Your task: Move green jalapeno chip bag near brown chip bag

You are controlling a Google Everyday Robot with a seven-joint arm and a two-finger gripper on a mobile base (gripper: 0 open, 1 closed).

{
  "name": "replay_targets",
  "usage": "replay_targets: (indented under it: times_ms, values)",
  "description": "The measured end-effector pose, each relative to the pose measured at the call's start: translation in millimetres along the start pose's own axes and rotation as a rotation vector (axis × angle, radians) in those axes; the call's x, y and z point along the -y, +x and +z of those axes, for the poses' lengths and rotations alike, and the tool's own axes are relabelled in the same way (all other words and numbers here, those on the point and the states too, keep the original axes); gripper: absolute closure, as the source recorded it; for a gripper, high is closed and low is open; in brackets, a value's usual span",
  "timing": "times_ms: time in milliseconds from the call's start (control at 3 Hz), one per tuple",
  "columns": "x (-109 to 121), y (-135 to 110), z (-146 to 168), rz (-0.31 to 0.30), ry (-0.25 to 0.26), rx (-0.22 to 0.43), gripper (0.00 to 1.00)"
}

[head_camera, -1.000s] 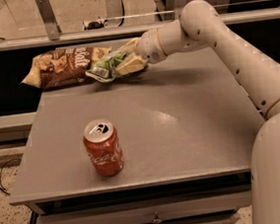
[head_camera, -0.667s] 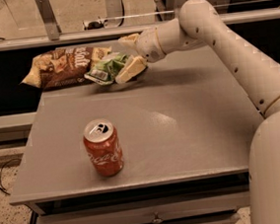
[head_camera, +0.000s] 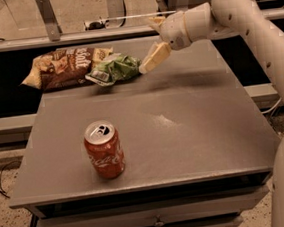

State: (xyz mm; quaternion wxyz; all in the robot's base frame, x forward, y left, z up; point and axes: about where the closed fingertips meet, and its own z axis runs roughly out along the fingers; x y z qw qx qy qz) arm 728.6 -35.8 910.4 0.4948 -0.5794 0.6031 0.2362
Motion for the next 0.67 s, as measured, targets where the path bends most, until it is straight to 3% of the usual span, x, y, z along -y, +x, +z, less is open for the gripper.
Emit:
replay_targets:
  times_ms: [333,667]
  values:
    - [19,-3,-72,0.005,0.130,-0.003,0.00]
    - [21,1,-82,0.010,0.145,-0.007,0.00]
